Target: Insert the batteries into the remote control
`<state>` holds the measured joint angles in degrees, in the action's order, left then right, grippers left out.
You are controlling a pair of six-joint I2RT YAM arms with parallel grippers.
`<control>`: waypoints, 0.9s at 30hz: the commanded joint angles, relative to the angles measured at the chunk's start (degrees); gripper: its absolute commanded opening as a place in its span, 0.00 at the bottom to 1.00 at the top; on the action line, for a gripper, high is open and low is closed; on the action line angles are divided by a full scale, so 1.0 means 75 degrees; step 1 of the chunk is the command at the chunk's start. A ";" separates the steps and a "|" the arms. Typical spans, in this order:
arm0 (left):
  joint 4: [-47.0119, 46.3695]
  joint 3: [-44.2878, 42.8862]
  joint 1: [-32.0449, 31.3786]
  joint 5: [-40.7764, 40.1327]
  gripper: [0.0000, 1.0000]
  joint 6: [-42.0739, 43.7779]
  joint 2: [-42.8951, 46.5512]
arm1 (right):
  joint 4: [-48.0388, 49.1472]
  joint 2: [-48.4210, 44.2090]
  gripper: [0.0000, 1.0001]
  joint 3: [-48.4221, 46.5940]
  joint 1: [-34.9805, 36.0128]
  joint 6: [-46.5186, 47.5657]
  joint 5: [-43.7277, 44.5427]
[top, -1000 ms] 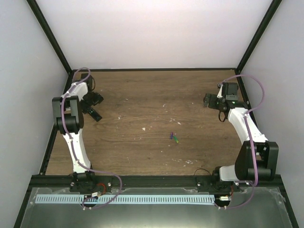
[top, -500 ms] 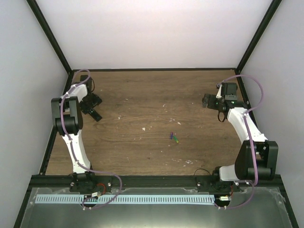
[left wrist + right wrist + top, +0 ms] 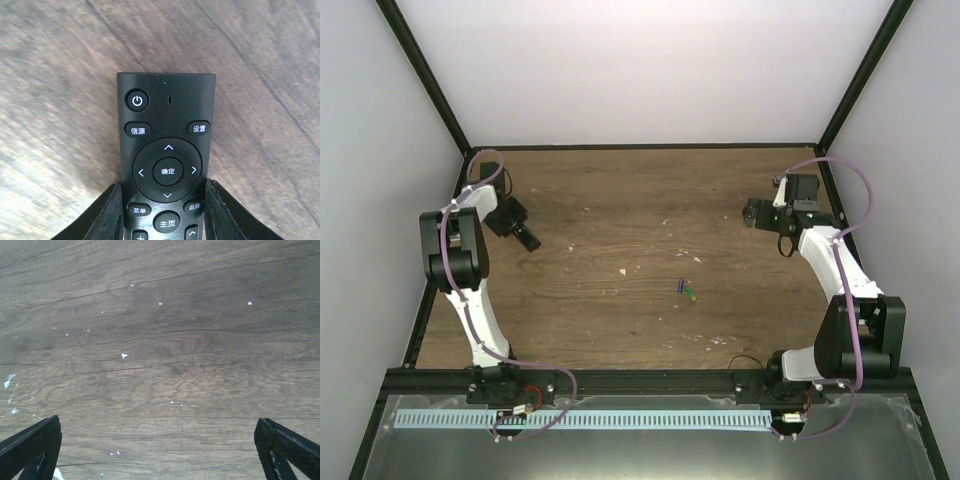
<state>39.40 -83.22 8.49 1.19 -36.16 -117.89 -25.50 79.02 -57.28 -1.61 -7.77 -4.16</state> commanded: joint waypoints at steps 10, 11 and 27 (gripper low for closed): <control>-0.1898 0.1610 -0.0122 0.1803 0.14 0.0607 0.0905 | 0.1048 0.0098 1.00 0.0054 0.0762 -0.0068 -0.3026; -0.1926 0.1643 -0.0162 0.1860 0.14 0.0735 0.1053 | 0.1207 0.0138 1.00 0.0061 0.0835 -0.0190 -0.3361; -0.1629 0.1901 -0.2571 0.2807 0.11 0.0896 0.3349 | 0.2826 0.1534 1.00 -0.0508 0.3495 -0.1632 -0.5063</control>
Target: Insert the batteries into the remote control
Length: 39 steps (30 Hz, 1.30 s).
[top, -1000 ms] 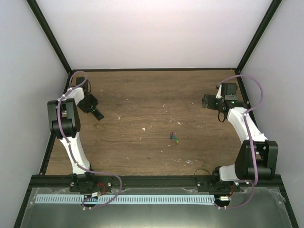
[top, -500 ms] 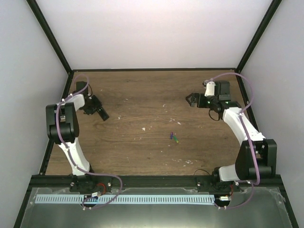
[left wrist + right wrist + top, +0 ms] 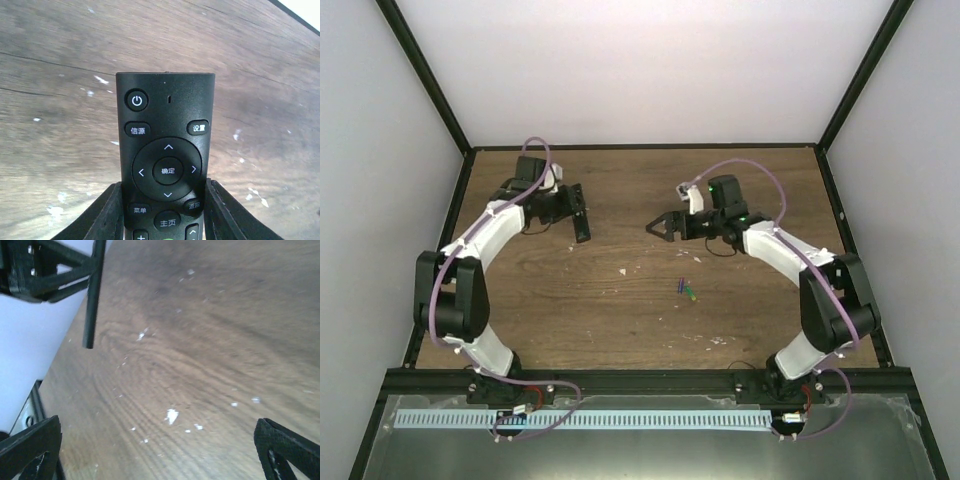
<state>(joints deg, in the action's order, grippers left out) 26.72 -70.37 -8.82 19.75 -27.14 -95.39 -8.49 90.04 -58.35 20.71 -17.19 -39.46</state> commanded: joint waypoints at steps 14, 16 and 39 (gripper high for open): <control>-0.0068 0.0941 -0.1171 -0.0026 0.10 -0.1360 0.1472 | 0.1090 0.0909 0.91 -0.1104 0.2106 -0.0726 0.0381; -0.0112 0.0988 -0.1201 0.0006 0.10 -0.1453 0.1590 | 0.1059 0.1115 0.89 -0.1309 0.2232 -0.0807 0.0353; -0.0478 0.1408 -0.1367 -0.0779 0.05 -0.1977 0.2208 | 0.0408 0.2639 0.56 -0.3103 0.2664 -0.1107 -0.0486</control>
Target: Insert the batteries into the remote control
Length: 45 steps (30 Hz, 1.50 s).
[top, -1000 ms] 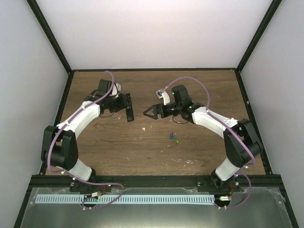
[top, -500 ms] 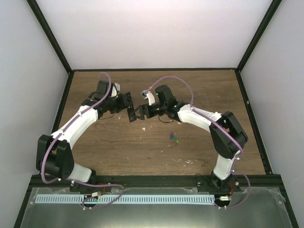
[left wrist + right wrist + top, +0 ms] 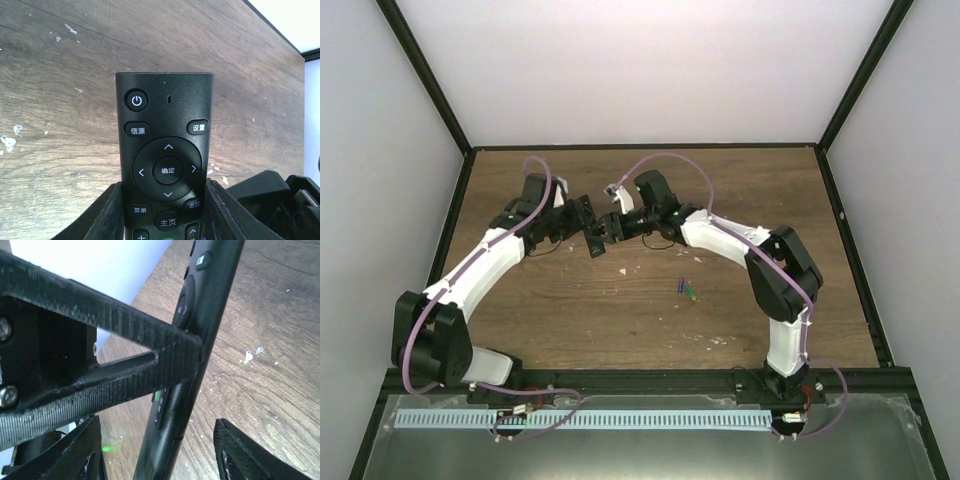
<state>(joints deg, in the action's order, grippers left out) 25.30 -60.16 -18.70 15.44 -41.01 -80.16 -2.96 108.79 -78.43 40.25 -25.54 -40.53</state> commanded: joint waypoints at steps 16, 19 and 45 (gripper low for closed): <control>-0.0649 0.0310 -0.0097 -0.0466 0.03 -0.0202 0.0386 | -0.0452 0.0334 0.36 -0.0604 0.0065 -0.0116 -0.0740; -0.0662 0.0311 -0.0108 -0.0477 0.03 -0.0185 0.0387 | -0.0427 0.0389 0.34 -0.0622 0.0059 -0.0142 -0.0804; -0.0848 0.0439 -0.0214 -0.0575 0.33 -0.0258 0.0306 | -0.0686 0.0531 0.07 -0.0942 0.0056 0.0015 -0.0573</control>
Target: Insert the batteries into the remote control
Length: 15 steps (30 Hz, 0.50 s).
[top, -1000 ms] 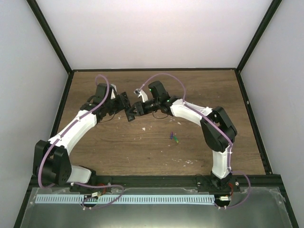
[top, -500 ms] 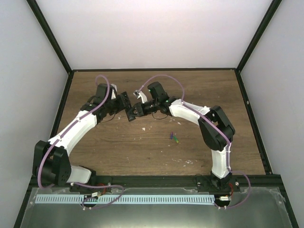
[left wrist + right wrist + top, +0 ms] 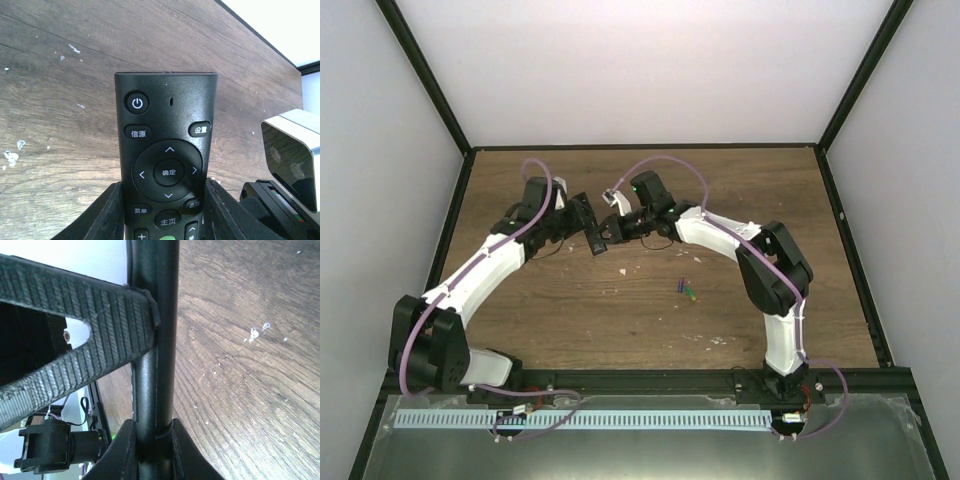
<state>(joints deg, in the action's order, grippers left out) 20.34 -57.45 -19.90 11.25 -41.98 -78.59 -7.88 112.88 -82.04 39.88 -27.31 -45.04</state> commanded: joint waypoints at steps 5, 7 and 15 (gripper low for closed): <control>0.0258 -0.0177 -0.0054 -0.0496 0.44 -0.0182 0.0231 | -0.0507 -0.0161 0.04 -0.0498 0.0109 0.0658 0.0819; 0.0507 -0.0381 -0.0045 -0.0721 0.46 -0.0173 0.0273 | -0.0788 -0.0208 0.03 -0.0498 0.0109 0.0850 0.1135; 0.1068 -0.0783 0.0263 -0.1124 0.52 -0.0893 0.0634 | -0.1492 -0.0562 0.01 -0.0290 0.0109 0.1455 0.2551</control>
<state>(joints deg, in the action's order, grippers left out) 25.43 -61.28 -19.64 5.21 -44.84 -76.75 -15.57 112.77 -83.55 40.64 -20.21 -34.02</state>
